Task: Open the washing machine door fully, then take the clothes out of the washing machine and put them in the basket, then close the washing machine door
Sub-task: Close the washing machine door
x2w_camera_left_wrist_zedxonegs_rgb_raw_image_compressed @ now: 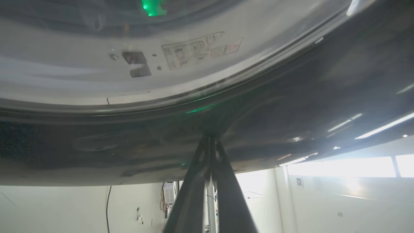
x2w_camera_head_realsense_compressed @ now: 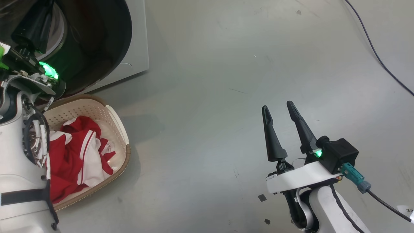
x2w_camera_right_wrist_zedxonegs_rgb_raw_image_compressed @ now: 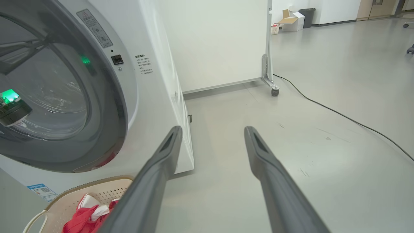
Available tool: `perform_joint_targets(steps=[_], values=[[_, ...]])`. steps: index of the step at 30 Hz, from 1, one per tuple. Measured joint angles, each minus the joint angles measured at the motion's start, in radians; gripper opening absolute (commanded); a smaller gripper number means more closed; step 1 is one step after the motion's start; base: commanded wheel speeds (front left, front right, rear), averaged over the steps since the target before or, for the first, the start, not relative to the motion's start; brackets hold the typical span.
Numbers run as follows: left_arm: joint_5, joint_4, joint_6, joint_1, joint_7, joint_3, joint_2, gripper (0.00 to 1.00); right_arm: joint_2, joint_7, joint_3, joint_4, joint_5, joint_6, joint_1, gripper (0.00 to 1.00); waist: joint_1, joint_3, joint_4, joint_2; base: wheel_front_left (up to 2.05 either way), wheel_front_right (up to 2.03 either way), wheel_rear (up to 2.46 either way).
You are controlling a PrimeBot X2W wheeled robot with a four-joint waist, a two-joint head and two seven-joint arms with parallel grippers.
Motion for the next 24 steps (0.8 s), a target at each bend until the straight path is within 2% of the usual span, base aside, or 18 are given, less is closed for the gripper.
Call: perform_joint_targets(steps=[13,24], values=[[0.014,0.108,-0.004,-0.055,-0.048,0.023,0.005,0.0,0.0,0.0,0.005,0.011,0.007,-0.001,-0.002,1.0,0.0,-0.014,-0.024,0.0,0.0,0.0,0.0],[-0.005,0.134,-0.047,-0.031,-0.021,0.01,-0.017,0.0,0.001,0.0,-0.026,0.02,-0.009,-0.008,-0.001,1.0,0.0,-0.029,0.017,0.0,0.0,0.0,0.0]])
